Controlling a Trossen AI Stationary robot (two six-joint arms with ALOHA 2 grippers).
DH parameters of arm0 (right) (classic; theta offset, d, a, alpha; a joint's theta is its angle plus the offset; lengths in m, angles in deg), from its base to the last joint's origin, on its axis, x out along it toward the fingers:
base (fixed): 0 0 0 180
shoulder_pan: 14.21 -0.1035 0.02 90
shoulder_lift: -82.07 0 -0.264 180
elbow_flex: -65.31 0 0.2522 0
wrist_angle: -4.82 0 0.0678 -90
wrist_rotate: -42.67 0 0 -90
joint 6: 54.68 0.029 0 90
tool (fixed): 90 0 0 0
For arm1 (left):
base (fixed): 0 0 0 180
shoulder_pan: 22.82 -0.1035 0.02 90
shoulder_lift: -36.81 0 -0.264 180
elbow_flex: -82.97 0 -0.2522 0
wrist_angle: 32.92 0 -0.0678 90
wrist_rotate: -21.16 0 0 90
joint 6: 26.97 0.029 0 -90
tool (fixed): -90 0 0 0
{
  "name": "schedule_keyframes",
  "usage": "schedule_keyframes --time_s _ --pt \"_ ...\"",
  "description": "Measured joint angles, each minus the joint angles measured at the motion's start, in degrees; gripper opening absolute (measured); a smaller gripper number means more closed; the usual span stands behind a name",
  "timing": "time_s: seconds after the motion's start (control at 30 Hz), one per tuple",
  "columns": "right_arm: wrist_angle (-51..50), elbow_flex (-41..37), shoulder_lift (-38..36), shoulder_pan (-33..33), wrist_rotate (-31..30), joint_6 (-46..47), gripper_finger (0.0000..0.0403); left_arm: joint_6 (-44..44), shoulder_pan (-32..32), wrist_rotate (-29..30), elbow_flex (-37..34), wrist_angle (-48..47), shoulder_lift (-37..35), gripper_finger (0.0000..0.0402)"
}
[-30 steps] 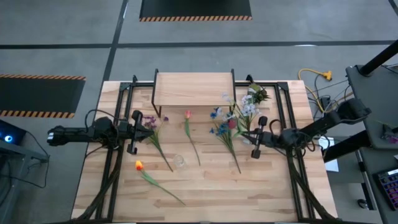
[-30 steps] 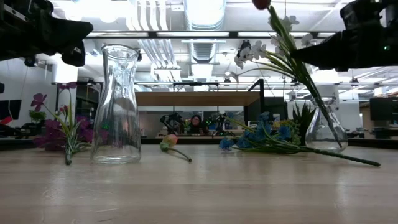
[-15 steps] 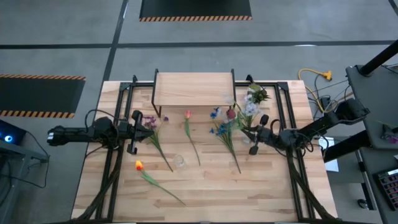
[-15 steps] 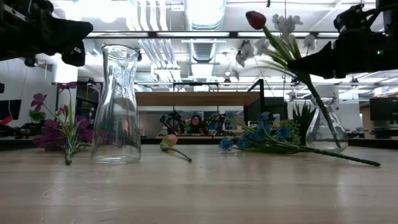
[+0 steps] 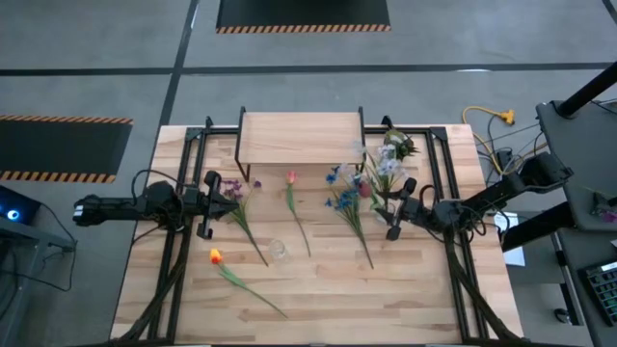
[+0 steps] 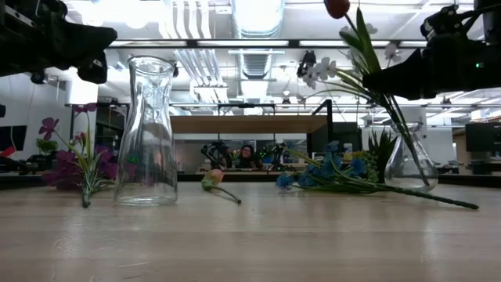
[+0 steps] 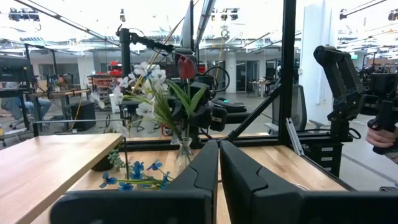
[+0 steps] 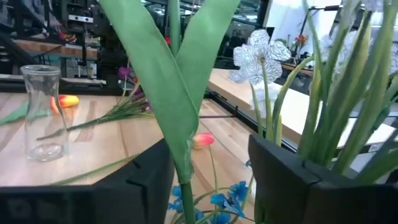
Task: Pick and place flowers into a vace then onto a shelf
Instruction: Put the red tulip into the right crystal vase, then put the blue flowers into the right crystal vase
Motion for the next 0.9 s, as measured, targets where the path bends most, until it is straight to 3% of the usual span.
schedule_keyframes --time_s 0.5,0.9 --pt "-0.3 0.1 -3.0 -0.6 0.1 -1.6 0.0313 0.0 0.0 0.0 0.0 0.0 0.0 0.0" --pt "-0.6 5.7 -3.0 -3.8 1.0 -10.4 0.0334 0.0 0.0 0.0 0.0 0.4 0.0 0.0"
